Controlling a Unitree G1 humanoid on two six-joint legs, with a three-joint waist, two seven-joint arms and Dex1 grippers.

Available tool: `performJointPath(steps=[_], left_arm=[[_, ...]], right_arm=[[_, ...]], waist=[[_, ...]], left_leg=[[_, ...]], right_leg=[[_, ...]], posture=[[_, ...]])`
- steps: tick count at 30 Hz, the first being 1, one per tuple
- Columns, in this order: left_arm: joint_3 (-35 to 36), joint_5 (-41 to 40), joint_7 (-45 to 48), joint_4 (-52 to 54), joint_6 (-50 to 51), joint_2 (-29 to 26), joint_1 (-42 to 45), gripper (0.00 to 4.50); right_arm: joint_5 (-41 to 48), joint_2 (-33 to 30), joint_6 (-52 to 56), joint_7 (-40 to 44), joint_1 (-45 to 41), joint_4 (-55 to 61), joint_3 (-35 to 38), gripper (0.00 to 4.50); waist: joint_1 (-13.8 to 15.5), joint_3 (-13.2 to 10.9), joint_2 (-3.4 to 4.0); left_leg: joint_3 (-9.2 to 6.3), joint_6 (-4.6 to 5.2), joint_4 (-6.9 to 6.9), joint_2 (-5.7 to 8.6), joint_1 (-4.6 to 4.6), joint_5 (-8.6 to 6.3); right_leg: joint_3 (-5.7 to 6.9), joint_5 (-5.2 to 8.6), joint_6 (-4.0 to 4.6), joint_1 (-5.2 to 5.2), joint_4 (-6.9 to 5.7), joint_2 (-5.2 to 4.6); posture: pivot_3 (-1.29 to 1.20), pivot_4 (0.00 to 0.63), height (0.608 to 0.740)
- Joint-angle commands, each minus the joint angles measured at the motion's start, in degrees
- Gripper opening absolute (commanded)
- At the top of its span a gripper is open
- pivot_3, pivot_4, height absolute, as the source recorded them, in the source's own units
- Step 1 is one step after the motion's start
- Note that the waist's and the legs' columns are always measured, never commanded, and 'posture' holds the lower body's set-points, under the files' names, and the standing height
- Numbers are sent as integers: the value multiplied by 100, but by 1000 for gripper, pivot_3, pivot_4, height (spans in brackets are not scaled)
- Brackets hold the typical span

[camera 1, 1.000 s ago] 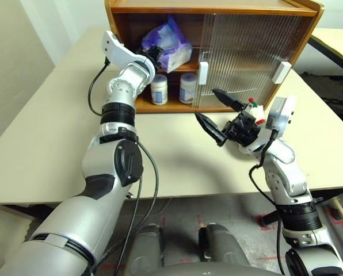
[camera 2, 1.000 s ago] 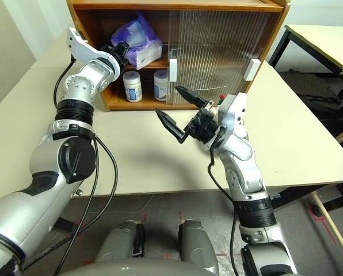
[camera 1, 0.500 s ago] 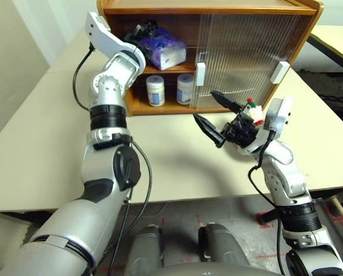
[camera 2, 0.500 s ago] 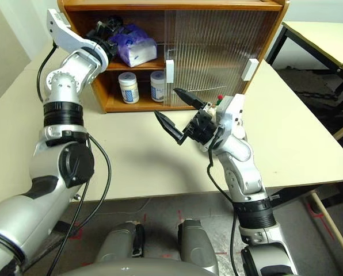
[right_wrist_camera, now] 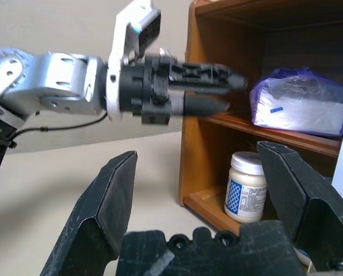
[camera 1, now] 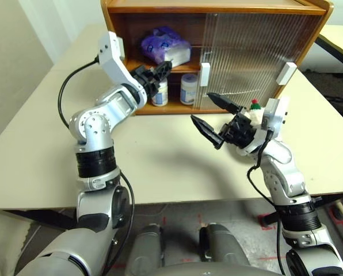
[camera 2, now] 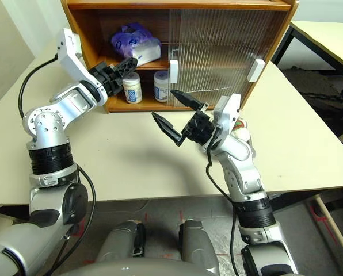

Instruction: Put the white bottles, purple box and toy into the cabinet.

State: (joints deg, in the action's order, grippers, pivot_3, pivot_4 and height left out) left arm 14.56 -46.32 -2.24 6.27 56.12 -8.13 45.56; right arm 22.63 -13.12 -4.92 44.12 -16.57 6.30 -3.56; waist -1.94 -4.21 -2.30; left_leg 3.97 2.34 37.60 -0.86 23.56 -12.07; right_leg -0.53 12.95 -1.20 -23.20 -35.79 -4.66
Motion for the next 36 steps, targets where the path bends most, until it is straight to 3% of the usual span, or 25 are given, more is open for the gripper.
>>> performJointPath(steps=[1,6,12,23,36], left_arm=[[-495,285,547,183,-211,-192,-91,1954],[-1433,1428,1173,-247,-1136,-576,-149,48],[-1924,2639,1327,-1387,-2256,-589,101,48],[-1575,3531,1233,-3974,-4052,-169,1120,48],[-1233,4020,921,-4918,-4451,-441,1485,48]], right_arm=[[31,-11,56,23,7,-38,-25,4500],[15,-21,50,18,34,-26,-27,4500],[-9,-20,23,9,37,-49,-26,4500],[-12,-11,18,3,94,-38,-32,4500],[-20,-26,29,-46,149,9,-19,4500]], waist=[[-4,1,1],[-15,9,15],[-14,11,18],[-7,12,16],[-23,13,15]], left_leg=[[0,0,0,0,-4,0],[-1,-7,-7,0,-16,4],[-2,-7,-7,-2,-18,4],[-2,-1,0,-1,-2,8],[-2,5,3,-2,5,11]], right_leg=[[0,0,-2,1,-1,0],[-2,-7,13,2,-4,6],[-2,-10,18,2,-4,7],[-2,-4,0,-3,-1,6],[-2,1,-10,-8,-5,10]], posture=[[12,12,740],[0,7,740],[-14,0,740],[-29,0,740],[-33,1,740]])
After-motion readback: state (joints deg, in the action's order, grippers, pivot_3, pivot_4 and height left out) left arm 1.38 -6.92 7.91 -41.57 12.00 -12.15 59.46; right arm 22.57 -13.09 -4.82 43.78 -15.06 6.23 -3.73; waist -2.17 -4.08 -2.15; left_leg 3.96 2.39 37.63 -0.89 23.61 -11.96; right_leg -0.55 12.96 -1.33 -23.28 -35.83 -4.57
